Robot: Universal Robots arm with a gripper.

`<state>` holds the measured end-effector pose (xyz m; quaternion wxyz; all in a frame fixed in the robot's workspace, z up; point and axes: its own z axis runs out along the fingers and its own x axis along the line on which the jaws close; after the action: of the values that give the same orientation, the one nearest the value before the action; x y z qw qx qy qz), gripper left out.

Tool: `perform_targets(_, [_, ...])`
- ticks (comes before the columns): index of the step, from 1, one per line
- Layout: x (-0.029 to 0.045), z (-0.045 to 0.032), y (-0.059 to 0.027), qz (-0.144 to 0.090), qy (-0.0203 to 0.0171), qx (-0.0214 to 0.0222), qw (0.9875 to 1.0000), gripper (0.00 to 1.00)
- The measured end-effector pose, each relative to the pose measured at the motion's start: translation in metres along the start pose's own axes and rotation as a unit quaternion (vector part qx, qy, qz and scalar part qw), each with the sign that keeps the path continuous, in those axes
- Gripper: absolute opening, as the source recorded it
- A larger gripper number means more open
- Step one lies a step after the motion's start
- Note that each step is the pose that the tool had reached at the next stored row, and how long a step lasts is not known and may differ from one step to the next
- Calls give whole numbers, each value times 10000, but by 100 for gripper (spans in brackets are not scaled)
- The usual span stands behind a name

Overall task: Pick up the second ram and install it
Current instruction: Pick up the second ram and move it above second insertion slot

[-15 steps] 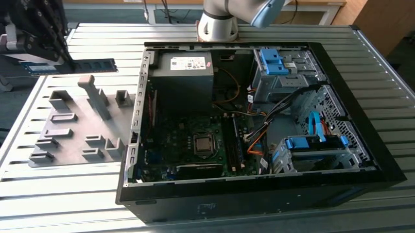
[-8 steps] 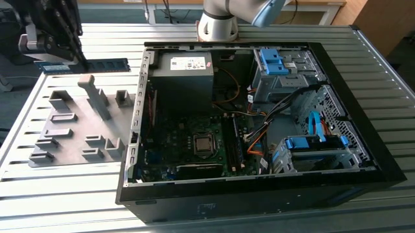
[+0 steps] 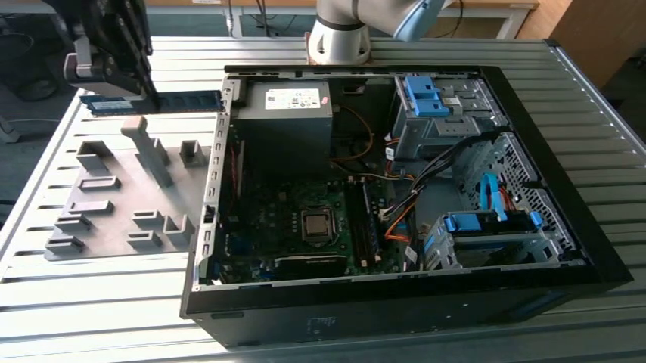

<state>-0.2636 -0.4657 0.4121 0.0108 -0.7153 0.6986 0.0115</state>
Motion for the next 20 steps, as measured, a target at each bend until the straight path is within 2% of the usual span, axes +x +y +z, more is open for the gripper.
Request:
perform_targets(8, [5, 1, -193, 0, 0, 1, 10000, 14])
perform_targets(20, [9, 0, -382, 0, 0, 0, 10000, 14])
